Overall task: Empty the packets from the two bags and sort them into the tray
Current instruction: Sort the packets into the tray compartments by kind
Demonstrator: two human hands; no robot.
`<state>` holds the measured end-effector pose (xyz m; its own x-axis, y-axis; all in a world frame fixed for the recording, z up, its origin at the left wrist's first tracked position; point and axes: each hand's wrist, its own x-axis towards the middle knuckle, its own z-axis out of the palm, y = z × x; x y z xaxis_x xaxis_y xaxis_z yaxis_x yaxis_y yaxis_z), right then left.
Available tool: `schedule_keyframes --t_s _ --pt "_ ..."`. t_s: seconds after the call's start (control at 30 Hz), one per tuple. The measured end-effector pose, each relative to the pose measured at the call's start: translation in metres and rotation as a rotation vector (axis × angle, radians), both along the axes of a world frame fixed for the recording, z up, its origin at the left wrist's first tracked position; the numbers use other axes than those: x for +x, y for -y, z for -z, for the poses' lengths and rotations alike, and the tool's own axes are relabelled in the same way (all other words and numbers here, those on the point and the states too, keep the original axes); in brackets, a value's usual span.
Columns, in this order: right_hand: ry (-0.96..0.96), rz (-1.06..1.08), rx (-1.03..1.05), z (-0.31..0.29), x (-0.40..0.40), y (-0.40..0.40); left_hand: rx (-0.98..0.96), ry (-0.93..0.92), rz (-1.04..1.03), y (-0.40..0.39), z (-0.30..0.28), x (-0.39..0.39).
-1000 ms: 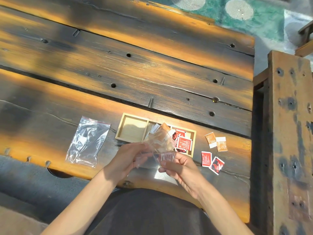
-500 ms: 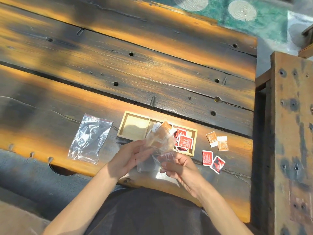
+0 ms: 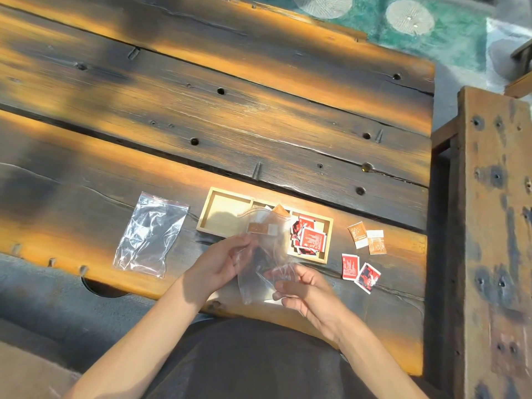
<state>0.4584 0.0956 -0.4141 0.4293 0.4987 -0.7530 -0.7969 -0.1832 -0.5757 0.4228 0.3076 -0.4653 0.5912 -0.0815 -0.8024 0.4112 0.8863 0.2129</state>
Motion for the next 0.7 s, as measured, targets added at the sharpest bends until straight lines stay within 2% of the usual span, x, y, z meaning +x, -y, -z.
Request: schedule_keyframes --t_s 0.27,0.4,0.5,0.57,0.7 --pt "0.042 -0.131 -0.063 0.010 0.005 0.001 0.116 -0.003 0.030 0.003 -0.006 0.003" --pt "-0.165 0.100 0.147 0.024 0.018 0.003 0.104 -0.015 0.061 0.006 -0.008 0.005" --pt "-0.288 0.268 0.177 0.032 0.032 -0.001 0.119 -0.020 0.076 0.005 -0.006 0.006" --pt "-0.260 0.261 0.115 0.039 0.040 -0.007 0.162 -0.005 0.106 0.005 -0.006 0.006" --pt "-0.087 0.095 -0.058 0.038 0.049 -0.025 0.228 0.007 0.153 0.001 -0.005 0.005"
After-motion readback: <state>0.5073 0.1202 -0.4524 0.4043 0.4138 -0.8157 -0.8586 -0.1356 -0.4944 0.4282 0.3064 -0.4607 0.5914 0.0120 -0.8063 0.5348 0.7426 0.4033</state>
